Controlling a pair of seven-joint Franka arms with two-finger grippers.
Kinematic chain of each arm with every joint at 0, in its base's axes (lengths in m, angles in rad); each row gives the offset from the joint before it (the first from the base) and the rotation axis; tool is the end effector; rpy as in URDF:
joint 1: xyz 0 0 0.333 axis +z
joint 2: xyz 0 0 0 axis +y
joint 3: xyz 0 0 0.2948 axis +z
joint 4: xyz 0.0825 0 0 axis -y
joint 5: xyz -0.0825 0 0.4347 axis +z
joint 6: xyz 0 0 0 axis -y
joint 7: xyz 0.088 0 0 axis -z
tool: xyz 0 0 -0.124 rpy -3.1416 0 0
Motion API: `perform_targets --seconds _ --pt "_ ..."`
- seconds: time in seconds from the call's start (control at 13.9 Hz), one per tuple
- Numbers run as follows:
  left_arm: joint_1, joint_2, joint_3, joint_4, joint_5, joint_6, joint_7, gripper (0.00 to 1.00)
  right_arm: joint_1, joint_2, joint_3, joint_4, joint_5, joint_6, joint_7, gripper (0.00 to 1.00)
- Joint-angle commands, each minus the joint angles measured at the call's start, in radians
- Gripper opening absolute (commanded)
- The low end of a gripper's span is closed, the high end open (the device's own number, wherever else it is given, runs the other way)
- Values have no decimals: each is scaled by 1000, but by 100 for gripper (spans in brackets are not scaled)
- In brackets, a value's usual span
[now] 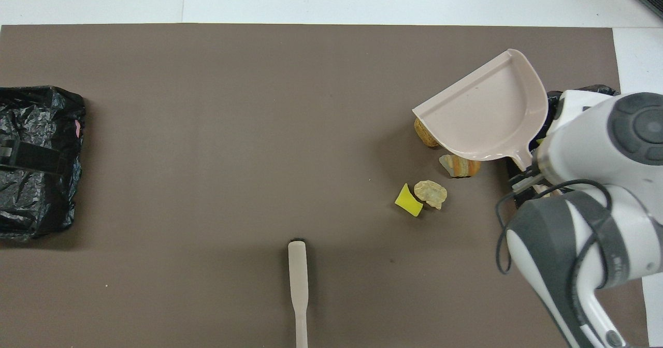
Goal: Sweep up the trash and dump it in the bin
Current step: 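Bring the empty dustpan back to the table center with the right gripper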
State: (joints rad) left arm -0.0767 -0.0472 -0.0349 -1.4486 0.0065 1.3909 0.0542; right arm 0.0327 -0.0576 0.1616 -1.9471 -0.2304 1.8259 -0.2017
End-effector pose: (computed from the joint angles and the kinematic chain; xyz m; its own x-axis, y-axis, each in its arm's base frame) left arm 0.5663 -0.0631 0.6610 0.9864 -0.1638 -0.0109 -0.1639 -0.9864 -0.0075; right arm 0.5780 0.0919 0.4471 0.8949 0.4311 -0.1150 0.4460 -0.8708 0.2070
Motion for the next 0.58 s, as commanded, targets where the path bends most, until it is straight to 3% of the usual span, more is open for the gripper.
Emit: perform_targets --seconds 0.0,0.22,0.5 --pt "-8 -20 7 -23 -10 11 -7 100 99 86 -4 62 72 -4 239 0" --pt "-8 -20 7 -23 -10 10 -5 100 197 175 -4 134 179 39 427 0" --pt "-8 -20 7 -23 -10 7 -5 100 355 336 -2 275 194 41 669 0"
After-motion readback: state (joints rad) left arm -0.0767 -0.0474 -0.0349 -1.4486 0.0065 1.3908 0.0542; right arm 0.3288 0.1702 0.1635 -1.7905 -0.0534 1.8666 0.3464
